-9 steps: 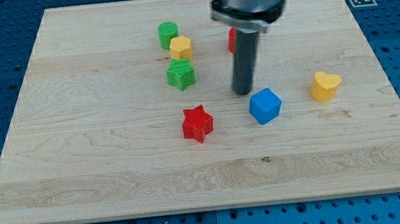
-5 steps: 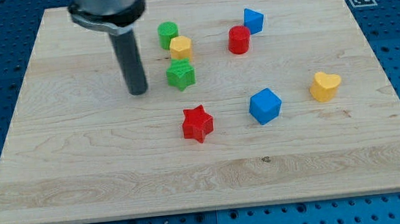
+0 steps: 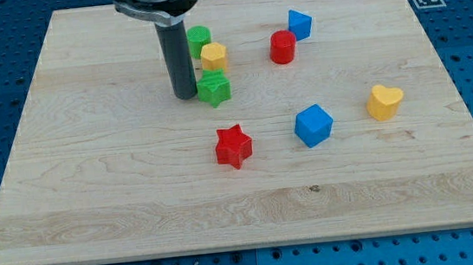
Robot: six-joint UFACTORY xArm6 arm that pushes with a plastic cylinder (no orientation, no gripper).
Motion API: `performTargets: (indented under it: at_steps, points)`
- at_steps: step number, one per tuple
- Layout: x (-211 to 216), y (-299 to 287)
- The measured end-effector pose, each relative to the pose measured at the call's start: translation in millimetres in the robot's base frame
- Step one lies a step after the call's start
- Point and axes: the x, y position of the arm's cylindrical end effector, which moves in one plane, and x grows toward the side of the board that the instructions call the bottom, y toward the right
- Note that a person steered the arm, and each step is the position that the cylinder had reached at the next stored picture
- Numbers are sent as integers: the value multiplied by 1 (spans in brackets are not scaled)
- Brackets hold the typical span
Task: Slide the green star towards the center right
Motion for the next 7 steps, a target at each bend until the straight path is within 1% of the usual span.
performTargets:
  at_steps: [4,7]
  points:
    - [0,66]
    - [1,75]
